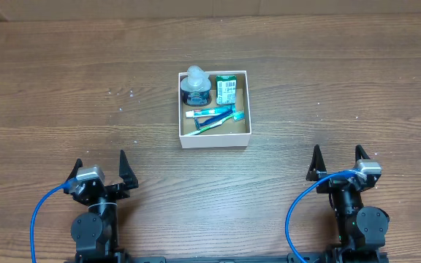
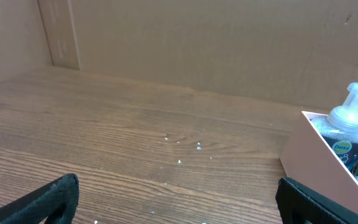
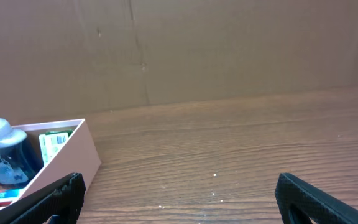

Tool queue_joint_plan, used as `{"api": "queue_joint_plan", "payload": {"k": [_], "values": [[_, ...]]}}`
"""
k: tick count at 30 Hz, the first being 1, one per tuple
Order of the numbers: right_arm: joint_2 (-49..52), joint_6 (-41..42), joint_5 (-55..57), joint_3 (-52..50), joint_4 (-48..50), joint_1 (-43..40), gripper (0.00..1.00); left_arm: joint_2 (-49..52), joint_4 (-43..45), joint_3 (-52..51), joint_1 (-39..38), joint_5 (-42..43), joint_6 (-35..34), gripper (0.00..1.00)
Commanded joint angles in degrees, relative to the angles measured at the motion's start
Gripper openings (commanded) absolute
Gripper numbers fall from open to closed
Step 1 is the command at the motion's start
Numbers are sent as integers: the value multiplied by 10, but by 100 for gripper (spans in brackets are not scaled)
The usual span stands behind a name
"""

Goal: Pack container

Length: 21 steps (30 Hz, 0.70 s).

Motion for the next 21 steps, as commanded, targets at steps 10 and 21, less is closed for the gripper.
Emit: {"api": "queue_joint_plan", "payload": {"k": [10, 21], "values": [[-7, -71, -3, -6, 2, -1, 100, -6, 2, -2, 5, 5, 10, 100], [-7, -91, -3, -6, 3, -1, 100, -6, 2, -2, 5, 5, 10, 100]]}}
